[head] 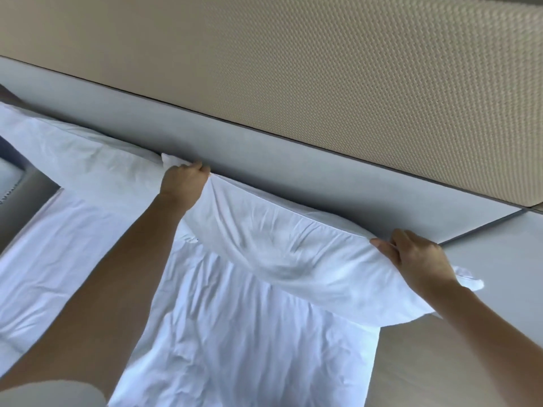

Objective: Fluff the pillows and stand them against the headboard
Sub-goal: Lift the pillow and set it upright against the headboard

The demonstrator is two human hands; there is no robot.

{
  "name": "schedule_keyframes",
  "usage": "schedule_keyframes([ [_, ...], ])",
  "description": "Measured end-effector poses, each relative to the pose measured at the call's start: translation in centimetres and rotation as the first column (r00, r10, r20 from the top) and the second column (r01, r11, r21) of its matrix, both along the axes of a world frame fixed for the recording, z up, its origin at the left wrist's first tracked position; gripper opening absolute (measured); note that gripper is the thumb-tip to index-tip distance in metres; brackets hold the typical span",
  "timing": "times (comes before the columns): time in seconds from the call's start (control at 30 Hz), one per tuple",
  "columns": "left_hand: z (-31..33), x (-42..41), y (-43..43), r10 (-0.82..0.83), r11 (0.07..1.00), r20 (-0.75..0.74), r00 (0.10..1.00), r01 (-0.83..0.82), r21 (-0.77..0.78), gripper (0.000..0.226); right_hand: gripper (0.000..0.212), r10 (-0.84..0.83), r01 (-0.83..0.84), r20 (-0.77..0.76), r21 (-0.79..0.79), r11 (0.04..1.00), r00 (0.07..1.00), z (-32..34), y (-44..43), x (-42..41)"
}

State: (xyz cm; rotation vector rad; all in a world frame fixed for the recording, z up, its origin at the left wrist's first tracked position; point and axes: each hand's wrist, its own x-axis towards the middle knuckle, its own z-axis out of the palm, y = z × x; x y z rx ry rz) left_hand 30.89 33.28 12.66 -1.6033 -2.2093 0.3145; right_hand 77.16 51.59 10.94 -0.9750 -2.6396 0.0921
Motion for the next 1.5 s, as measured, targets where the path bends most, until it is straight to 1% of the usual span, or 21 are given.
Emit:
schedule_keyframes([
  [0.07,-1.2,0.6,-0.5,0.114,0.993,0.095,0.989,-0.11,-0.045,0.025,0.07,0.005,-0.005,0.003,0.02,1.0,1.0,0.0,0.7,-0.5],
  [0.13,-0.9,0.9,-0.4,0.115,0.993,0.128,0.985,-0.111,-0.043,0.027,0.068,0.014,-0.012,-0.022,0.075,0.997,1.0,1.1,1.8,0.1],
  [0.27,1.0,1.0,0.6,0.083,0.996,0.031,0.996,-0.083,-0.017,0.031,0.067,0.035,-0.03,-0.031,0.143,0.989,0.999,2.6,2.7,0.9],
  [0.37,0.2,1.1,1.1,0.064,0.998,-0.044,0.997,-0.063,0.025,0.034,0.071,0.014,-0.017,0.032,0.107,0.994,0.999,2.0,2.3,1.3],
  [0.43,-0.8,1.2,1.2,0.067,0.997,-0.025,0.997,-0.066,0.031,0.034,0.07,-0.018,0.014,0.061,0.074,0.997,0.998,2.2,1.8,1.4],
  [0.53,-1.5,1.3,1.6,0.07,0.998,-0.007,0.998,-0.07,0.008,0.027,0.061,-0.001,-0.008,0.072,0.122,0.993,0.997,3.2,1.1,1.1],
  [0.6,-2.0,1.8,1.5,0.08,0.994,0.042,0.996,-0.082,0.069,0.023,0.061,-0.027,0.018,0.069,0.126,0.992,0.997,3.3,0.9,0.6],
  [0.7,-3.0,3.3,0.9,0.067,0.931,0.28,0.958,-0.161,0.327,0.021,0.074,-0.07,0.08,0.14,-0.066,0.995,0.988,3.1,0.3,-0.7],
  [0.77,-4.1,4.1,0.1,-0.001,0.836,0.481,0.877,-0.263,0.482,0.029,0.07,-0.031,0.041,0.101,-0.093,0.995,0.994,3.4,-0.4,-3.0],
  [0.83,-4.3,5.1,-1.3,-0.057,0.724,0.583,0.811,-0.368,0.583,0.04,0.057,0.013,-0.014,-0.002,-0.119,0.993,1.0,4.6,-2.3,-7.3],
  [0.87,-4.5,5.6,-2.0,-0.076,0.638,0.622,0.779,-0.441,0.631,0.042,0.052,0.078,-0.08,-0.021,-0.131,0.988,0.997,4.8,-3.4,-10.0],
  [0.9,-4.9,6.1,-2.8,-0.086,0.517,0.66,0.746,-0.533,0.67,0.043,0.05,0.16,-0.163,-0.029,-0.148,0.975,0.987,4.8,-4.2,-13.1],
  [0.97,-7.0,7.2,-4.5,-0.1,0.235,0.748,0.657,-0.714,0.659,0.042,0.047,0.326,-0.332,-0.066,-0.147,0.932,0.943,4.1,-5.1,-19.8],
  [1.0,-8.6,7.6,-5.5,-0.088,0.129,0.801,0.593,-0.79,0.599,0.041,0.045,0.402,-0.409,-0.072,-0.131,0.903,0.913,3.2,-5.5,-23.6],
  [1.03,-10.6,8.0,-6.4,-0.066,0.069,0.858,0.509,-0.856,0.513,0.04,0.045,0.464,-0.47,-0.073,-0.121,0.874,0.883,2.4,-6.0,-27.3],
  [1.13,-16.8,8.8,-8.6,-0.029,-0.003,0.983,0.18,-0.984,0.18,0.036,0.053,0.539,-0.537,-0.002,-0.101,0.838,0.842,0.2,-7.2,-36.9],
  [1.2,-20.3,9.3,-9.1,-0.007,-0.031,1.0,0.031,-0.999,0.031,0.033,0.054,0.527,-0.525,0.079,-0.052,0.85,0.846,-0.8,-7.5,-40.9],
  [1.3,-25.1,8.4,-8.2,-0.073,-0.021,0.987,-0.144,-0.989,-0.146,0.028,0.044,0.485,-0.485,0.001,0.025,0.874,0.875,-0.9,-7.3,-43.3],
  [1.37,-27.2,7.4,-7.4,-0.231,-0.056,0.938,-0.258,-0.959,-0.277,0.025,0.039,0.504,-0.5,-0.069,0.063,0.864,0.861,-0.3,-7.1,-43.0],
  [1.43,-28.8,6.3,-6.6,-0.387,-0.077,0.864,-0.321,-0.923,-0.377,0.024,0.037,0.54,-0.536,-0.11,0.068,0.842,0.834,0.3,-6.8,-42.2],
  [1.5,-31.2,5.1,-5.7,-0.518,-0.076,0.782,-0.346,-0.892,-0.446,0.022,0.036,0.565,-0.564,-0.115,0.046,0.824,0.817,0.8,-6.6,-41.5],
])
